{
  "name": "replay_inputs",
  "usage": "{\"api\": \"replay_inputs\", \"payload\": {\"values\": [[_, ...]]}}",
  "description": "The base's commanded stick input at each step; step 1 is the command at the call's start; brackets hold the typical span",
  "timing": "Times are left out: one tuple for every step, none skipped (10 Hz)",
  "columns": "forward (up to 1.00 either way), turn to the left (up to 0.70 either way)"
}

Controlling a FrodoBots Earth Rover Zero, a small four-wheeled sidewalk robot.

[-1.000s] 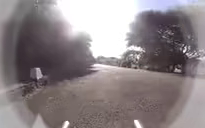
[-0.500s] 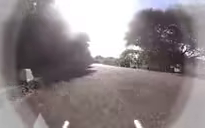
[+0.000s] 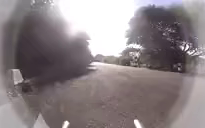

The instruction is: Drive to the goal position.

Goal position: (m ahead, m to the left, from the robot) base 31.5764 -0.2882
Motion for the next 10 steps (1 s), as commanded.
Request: {"api": "replay_inputs", "payload": {"values": [[0.7, 0.0], [0.7, 0.0], [0.7, 0.0], [0.7, 0.0], [0.7, 0.0], [0.7, 0.0], [0.7, 0.0], [0.7, 0.0], [0.7, 0.0], [0.7, 0.0]]}}
